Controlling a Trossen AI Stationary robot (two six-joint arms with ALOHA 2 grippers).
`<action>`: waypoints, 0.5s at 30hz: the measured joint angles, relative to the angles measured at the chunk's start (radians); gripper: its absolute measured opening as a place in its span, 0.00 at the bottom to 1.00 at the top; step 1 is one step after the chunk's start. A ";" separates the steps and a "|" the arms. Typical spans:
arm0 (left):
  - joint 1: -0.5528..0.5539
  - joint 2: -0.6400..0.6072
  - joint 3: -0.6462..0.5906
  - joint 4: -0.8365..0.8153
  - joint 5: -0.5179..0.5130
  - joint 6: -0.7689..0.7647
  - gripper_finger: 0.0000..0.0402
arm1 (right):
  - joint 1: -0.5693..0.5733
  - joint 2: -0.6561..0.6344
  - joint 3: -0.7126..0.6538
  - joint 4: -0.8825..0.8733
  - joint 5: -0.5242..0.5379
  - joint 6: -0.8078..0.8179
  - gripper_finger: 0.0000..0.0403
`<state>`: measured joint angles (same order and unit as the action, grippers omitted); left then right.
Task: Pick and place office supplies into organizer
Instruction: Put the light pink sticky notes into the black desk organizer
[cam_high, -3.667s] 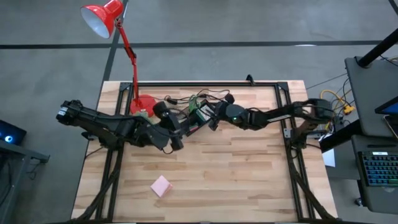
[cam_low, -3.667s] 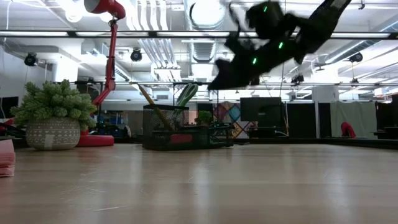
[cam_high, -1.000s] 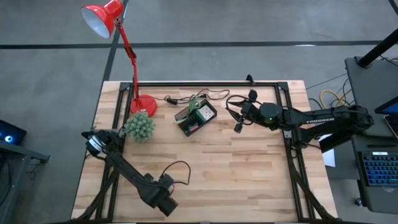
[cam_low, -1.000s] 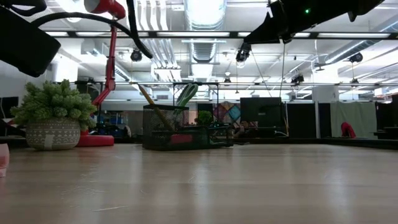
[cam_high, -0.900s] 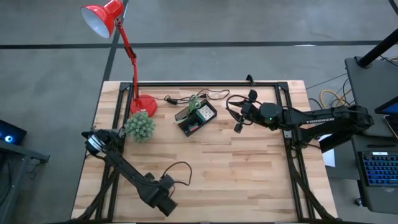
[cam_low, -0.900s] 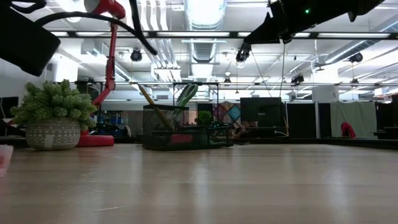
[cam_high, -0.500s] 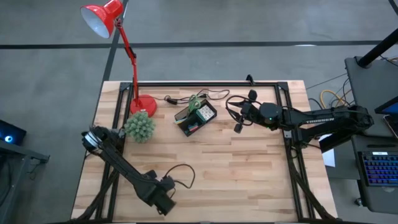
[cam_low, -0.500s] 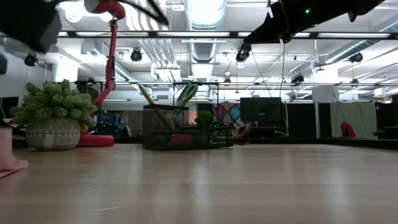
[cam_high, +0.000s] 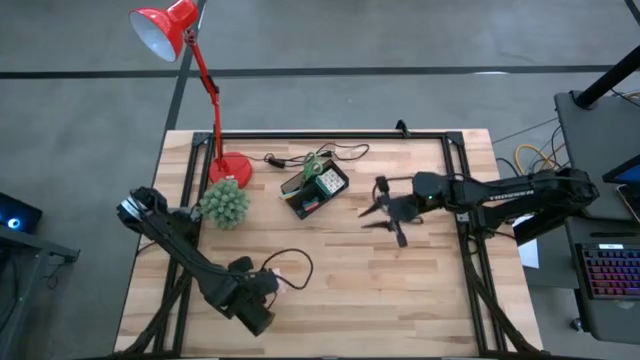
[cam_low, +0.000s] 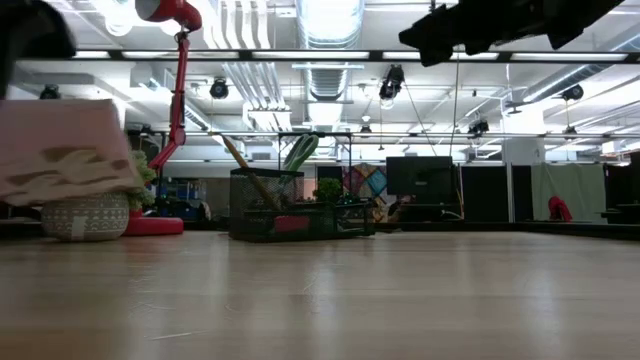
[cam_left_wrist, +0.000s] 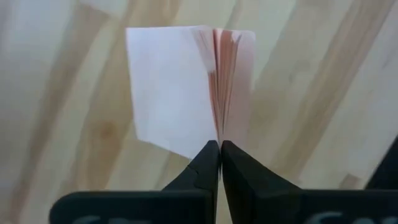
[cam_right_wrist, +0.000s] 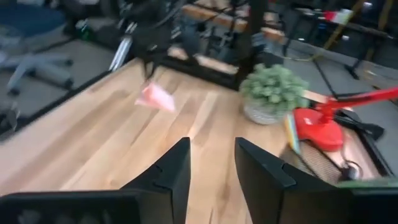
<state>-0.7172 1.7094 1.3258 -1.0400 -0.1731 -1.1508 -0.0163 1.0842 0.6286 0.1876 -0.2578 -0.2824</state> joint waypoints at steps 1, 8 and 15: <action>0.004 -0.005 0.000 0.000 -0.015 0.013 0.00 | 0.015 0.014 -0.003 0.002 -0.001 -0.025 0.29; 0.048 -0.010 0.010 -0.001 -0.029 0.163 0.00 | 0.137 0.201 -0.004 0.139 0.025 -0.215 0.39; 0.095 -0.011 0.024 0.002 -0.058 0.296 0.00 | 0.218 0.426 0.043 0.335 0.031 -0.337 0.51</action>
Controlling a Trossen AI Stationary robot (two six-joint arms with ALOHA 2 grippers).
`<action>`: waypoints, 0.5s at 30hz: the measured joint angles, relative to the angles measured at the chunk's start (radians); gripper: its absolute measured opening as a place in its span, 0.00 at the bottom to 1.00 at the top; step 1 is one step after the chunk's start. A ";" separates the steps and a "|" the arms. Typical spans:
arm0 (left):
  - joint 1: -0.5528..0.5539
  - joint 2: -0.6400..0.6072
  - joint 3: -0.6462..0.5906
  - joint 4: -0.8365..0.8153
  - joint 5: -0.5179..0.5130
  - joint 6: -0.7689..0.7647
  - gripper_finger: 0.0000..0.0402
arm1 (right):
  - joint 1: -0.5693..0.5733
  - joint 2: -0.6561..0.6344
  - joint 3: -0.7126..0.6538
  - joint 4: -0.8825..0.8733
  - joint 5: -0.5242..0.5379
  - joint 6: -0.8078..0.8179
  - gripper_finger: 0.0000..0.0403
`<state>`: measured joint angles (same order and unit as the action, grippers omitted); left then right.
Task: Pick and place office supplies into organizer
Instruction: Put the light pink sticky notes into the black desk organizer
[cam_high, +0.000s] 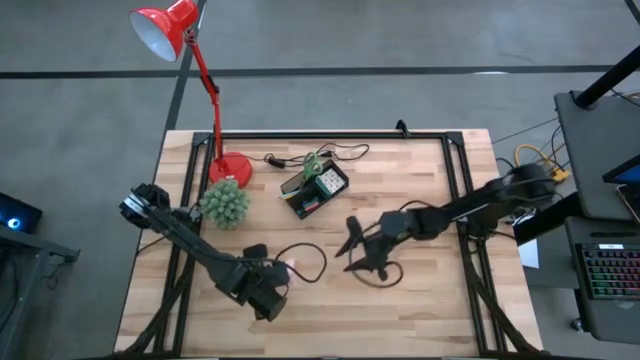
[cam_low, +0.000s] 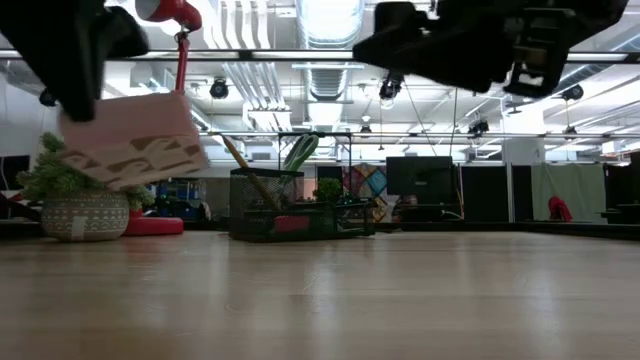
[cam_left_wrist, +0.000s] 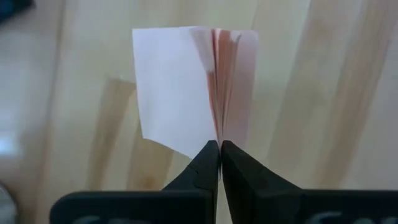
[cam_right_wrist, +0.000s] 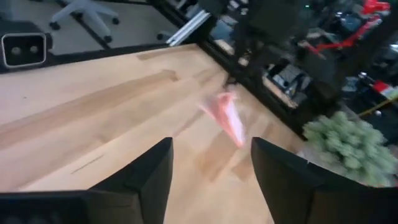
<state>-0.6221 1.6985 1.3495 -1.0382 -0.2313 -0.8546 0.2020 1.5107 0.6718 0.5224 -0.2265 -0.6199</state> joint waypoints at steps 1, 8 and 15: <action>0.005 0.000 0.000 0.000 -0.016 0.018 0.00 | 0.007 0.027 0.013 0.006 0.000 -0.004 0.52; 0.053 -0.001 0.016 0.042 -0.070 0.159 0.00 | 0.038 0.180 0.140 0.013 0.133 -0.002 0.52; 0.087 -0.001 0.017 0.098 -0.123 0.239 0.00 | 0.043 0.250 0.231 0.006 0.160 -0.001 0.50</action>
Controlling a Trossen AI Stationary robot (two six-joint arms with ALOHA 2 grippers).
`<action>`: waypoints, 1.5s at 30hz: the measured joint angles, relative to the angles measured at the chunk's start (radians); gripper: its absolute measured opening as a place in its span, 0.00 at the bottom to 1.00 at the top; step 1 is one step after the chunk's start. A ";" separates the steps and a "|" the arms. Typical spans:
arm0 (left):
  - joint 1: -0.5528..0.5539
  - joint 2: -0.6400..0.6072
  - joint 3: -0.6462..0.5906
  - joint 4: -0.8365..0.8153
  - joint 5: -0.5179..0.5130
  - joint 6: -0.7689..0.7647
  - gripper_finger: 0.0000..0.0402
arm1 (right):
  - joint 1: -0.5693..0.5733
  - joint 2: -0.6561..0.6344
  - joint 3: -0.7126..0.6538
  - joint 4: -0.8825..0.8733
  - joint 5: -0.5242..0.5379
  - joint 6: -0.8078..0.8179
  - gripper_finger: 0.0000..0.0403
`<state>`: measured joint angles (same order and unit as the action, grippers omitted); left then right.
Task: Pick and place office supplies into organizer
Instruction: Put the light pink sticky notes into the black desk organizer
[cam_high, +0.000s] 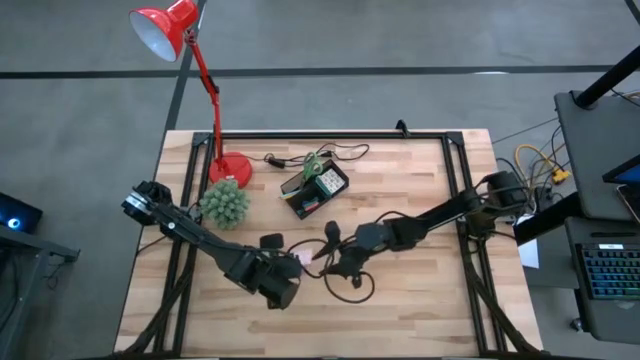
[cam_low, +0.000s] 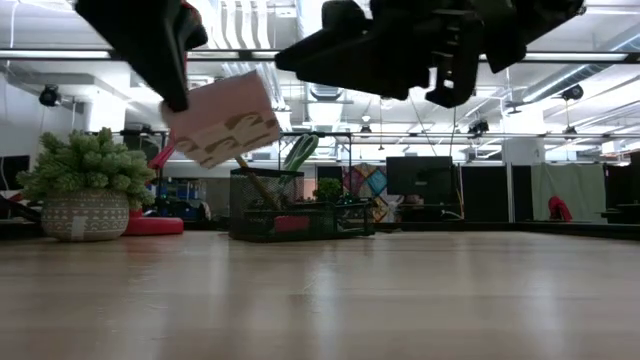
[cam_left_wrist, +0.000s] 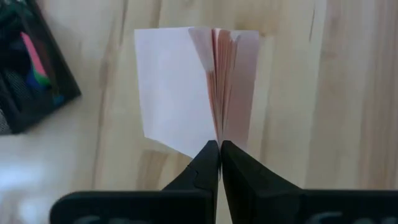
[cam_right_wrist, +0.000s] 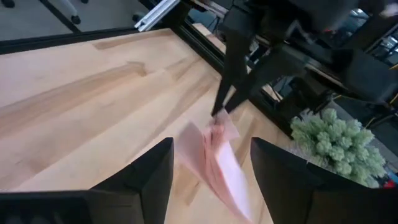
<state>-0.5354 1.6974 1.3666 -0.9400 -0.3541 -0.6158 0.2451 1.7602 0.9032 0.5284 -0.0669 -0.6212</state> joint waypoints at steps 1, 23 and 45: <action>0.002 0.000 0.000 0.008 -0.016 0.008 0.00 | 0.000 0.009 0.010 -0.001 0.000 -0.001 0.50; 0.030 0.000 0.017 0.142 -0.074 0.203 0.00 | -0.001 0.028 0.029 -0.025 0.118 0.056 0.47; 0.039 0.000 0.035 0.138 -0.073 0.154 0.06 | 0.021 0.028 0.028 -0.105 0.280 -0.035 0.03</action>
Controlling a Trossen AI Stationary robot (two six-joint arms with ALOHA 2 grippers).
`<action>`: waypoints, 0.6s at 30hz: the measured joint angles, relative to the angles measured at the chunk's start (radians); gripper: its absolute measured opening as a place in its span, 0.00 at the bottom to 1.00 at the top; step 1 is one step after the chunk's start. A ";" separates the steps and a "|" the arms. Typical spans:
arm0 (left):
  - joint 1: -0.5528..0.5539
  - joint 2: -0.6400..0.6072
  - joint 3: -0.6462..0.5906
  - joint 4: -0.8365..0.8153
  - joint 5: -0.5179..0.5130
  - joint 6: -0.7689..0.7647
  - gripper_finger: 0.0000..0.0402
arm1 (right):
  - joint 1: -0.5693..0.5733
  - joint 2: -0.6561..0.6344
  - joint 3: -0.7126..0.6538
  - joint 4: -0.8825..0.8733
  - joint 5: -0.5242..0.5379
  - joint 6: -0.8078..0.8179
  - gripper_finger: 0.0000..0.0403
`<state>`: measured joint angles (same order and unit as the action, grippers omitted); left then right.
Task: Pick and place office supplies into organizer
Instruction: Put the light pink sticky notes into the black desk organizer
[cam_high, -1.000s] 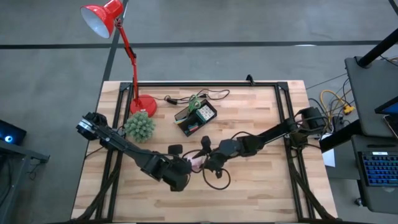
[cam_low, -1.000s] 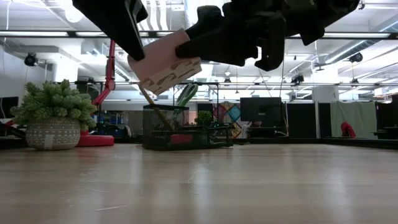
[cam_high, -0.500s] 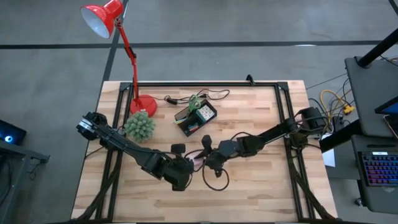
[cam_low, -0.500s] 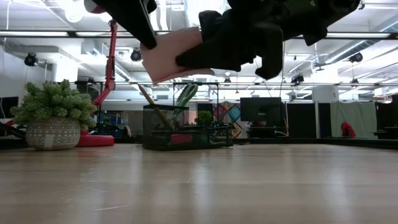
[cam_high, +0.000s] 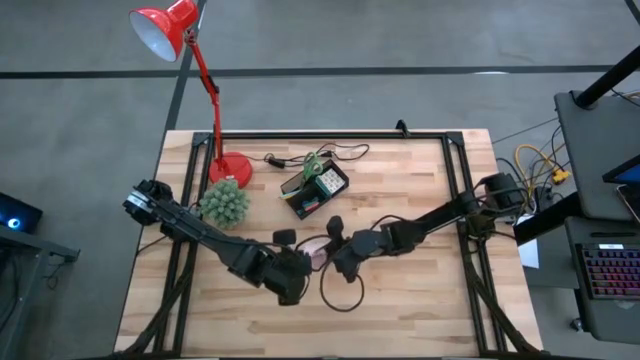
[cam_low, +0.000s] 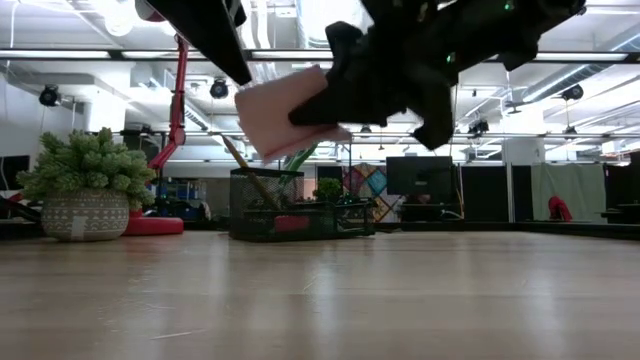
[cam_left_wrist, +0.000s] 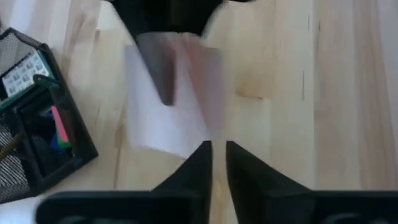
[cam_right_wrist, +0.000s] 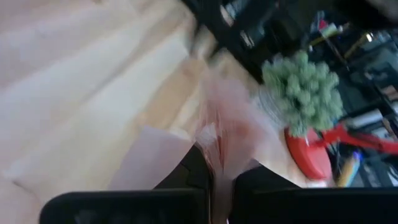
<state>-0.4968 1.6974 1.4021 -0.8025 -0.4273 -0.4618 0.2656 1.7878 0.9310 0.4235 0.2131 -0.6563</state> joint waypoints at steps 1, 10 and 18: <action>-0.001 0.000 0.000 -0.004 0.005 -0.001 0.10 | -0.001 0.000 0.000 -0.010 0.012 0.000 0.03; -0.001 0.000 0.002 -0.075 0.007 -0.007 0.50 | 0.002 -0.003 -0.015 -0.027 0.151 0.005 0.03; -0.002 -0.016 0.004 -0.151 0.009 -0.109 0.59 | 0.002 -0.064 -0.088 -0.023 0.222 0.039 0.03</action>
<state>-0.4985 1.6819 1.4063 -0.9533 -0.4184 -0.5713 0.2680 1.7236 0.8431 0.4004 0.4355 -0.6176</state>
